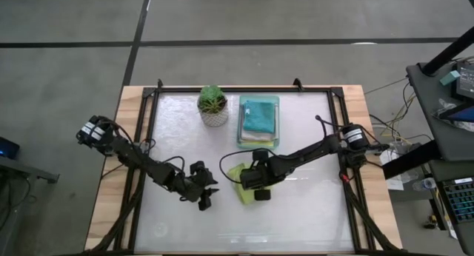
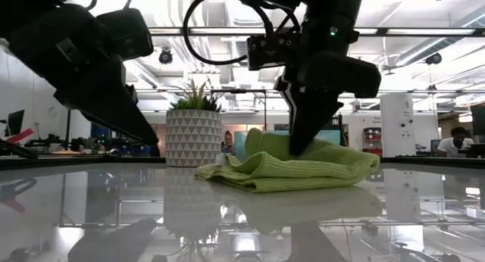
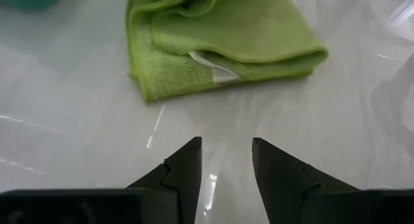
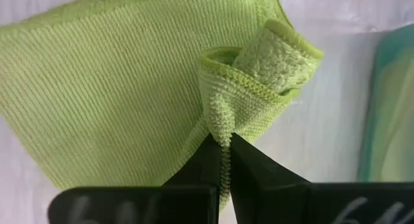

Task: Fold microfiber towels
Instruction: Fold the green microfiber cloth

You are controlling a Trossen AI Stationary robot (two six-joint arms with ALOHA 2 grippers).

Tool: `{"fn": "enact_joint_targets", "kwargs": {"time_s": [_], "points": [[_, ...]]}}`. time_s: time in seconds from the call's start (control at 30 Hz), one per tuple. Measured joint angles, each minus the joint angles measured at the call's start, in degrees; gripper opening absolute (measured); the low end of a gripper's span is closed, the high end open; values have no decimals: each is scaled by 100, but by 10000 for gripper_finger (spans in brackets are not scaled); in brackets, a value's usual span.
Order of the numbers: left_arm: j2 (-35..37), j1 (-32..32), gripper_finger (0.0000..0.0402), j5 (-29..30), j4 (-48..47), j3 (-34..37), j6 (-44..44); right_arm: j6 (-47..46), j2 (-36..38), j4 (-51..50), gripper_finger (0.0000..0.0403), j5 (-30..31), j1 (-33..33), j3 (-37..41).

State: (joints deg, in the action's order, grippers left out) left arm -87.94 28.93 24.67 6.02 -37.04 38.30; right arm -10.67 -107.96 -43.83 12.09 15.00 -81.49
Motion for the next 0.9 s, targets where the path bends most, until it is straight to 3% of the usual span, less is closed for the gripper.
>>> {"fn": "enact_joint_targets", "kwargs": {"time_s": [0.23, 0.53, 0.9], "points": [[-2, -9, 121, 262, 68, 51, -9, -294, 7, -78, 9, 57, -32, -305], [-506, 4, 121, 266, 623, 55, 15, -636, 7, 216, 9, 42, -94, -390], [-568, -7, 121, 266, 725, 10, 36, -140, -17, 957, 9, -4, -94, -440]]}}
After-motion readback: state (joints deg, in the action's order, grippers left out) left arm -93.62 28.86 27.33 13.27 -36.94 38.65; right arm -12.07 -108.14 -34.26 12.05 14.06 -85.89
